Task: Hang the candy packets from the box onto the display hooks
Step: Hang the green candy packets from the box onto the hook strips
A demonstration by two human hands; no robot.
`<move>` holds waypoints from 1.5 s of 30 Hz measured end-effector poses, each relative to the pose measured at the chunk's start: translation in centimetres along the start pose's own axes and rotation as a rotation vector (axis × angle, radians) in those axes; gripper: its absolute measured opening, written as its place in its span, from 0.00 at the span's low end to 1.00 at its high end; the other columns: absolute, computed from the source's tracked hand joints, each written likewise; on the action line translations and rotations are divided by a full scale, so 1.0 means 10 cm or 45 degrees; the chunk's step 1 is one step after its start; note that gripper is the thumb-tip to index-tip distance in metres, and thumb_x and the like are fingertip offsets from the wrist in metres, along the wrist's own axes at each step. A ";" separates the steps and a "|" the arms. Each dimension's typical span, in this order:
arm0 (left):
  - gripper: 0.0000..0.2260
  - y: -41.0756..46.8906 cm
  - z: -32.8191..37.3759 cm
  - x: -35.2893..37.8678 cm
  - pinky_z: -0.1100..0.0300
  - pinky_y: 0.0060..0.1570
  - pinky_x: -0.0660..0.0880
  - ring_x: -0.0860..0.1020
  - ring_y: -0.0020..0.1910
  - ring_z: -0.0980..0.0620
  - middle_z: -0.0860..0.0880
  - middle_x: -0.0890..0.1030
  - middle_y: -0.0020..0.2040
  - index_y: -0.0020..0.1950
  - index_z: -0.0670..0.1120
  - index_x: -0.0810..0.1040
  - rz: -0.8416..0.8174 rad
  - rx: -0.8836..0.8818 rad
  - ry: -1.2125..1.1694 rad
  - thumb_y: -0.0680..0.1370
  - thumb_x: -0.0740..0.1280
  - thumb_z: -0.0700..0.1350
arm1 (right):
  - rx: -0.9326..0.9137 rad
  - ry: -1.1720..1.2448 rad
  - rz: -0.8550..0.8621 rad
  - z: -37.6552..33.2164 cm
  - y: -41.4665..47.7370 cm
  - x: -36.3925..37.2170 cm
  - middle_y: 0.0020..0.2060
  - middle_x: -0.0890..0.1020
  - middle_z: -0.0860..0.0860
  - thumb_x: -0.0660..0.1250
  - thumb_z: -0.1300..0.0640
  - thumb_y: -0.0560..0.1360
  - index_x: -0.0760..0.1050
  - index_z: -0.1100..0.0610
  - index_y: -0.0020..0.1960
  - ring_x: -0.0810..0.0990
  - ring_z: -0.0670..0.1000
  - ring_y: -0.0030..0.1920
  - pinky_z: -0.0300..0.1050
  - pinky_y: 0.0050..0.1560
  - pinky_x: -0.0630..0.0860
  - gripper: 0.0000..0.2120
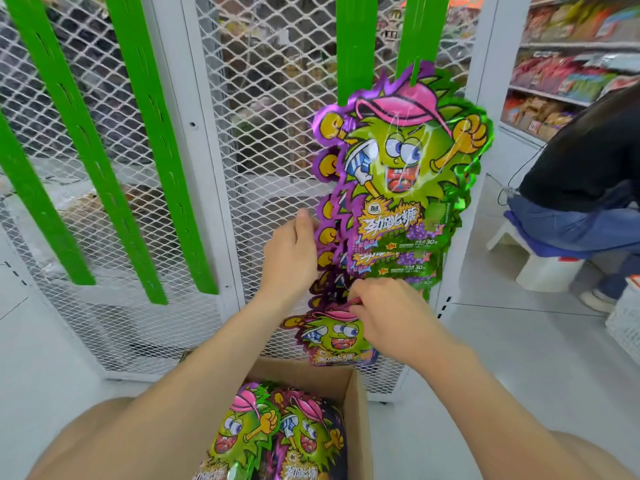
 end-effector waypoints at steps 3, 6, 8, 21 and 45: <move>0.11 -0.01 0.07 -0.05 0.40 0.44 0.83 0.86 0.36 0.46 0.49 0.84 0.41 0.50 0.52 0.78 -0.010 0.053 -0.012 0.87 0.60 0.51 | -0.017 0.058 0.037 -0.08 -0.11 -0.11 0.53 0.84 0.50 0.63 0.50 0.84 0.77 0.49 0.63 0.83 0.57 0.54 0.50 0.47 0.79 0.09; 0.04 -0.01 0.31 -0.17 0.50 0.44 0.80 0.83 0.40 0.53 0.55 0.82 0.44 0.54 0.51 0.78 0.082 0.299 0.280 0.83 0.69 0.50 | -0.105 0.022 0.160 -0.24 -0.21 -0.19 0.49 0.84 0.47 0.69 0.53 0.80 0.77 0.48 0.59 0.84 0.54 0.51 0.50 0.42 0.81 0.09; 0.09 0.06 0.48 -0.27 0.51 0.46 0.80 0.82 0.45 0.52 0.52 0.80 0.51 0.58 0.50 0.77 0.138 0.417 0.307 0.81 0.73 0.48 | -0.179 -0.047 0.307 -0.29 -0.23 -0.17 0.45 0.82 0.46 0.77 0.58 0.71 0.79 0.50 0.54 0.82 0.52 0.47 0.48 0.41 0.79 0.14; 0.25 0.52 1.32 -0.56 0.56 0.62 0.72 0.72 0.60 0.45 0.41 0.71 0.65 0.67 0.39 0.69 0.622 0.520 0.391 0.78 0.77 0.47 | -0.216 -0.181 0.590 -0.16 0.05 -0.20 0.75 0.75 0.58 0.55 0.61 0.76 0.81 0.56 0.55 0.67 0.57 0.79 0.57 0.76 0.63 0.17; 0.15 -0.19 -0.45 -0.85 0.40 0.57 0.82 0.85 0.52 0.44 0.48 0.88 0.51 0.58 0.49 0.82 -0.356 -0.081 0.311 0.82 0.69 0.60 | -0.211 0.791 0.054 -0.46 0.09 0.21 0.47 0.88 0.45 0.73 0.54 0.80 0.85 0.51 0.55 0.84 0.45 0.47 0.47 0.52 0.78 0.05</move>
Point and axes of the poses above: each hand's wrist, its own y-axis towards the middle knuckle, its own x-axis out of the palm, z = x × y, the point moved 6 cm from there along y, towards the middle knuckle
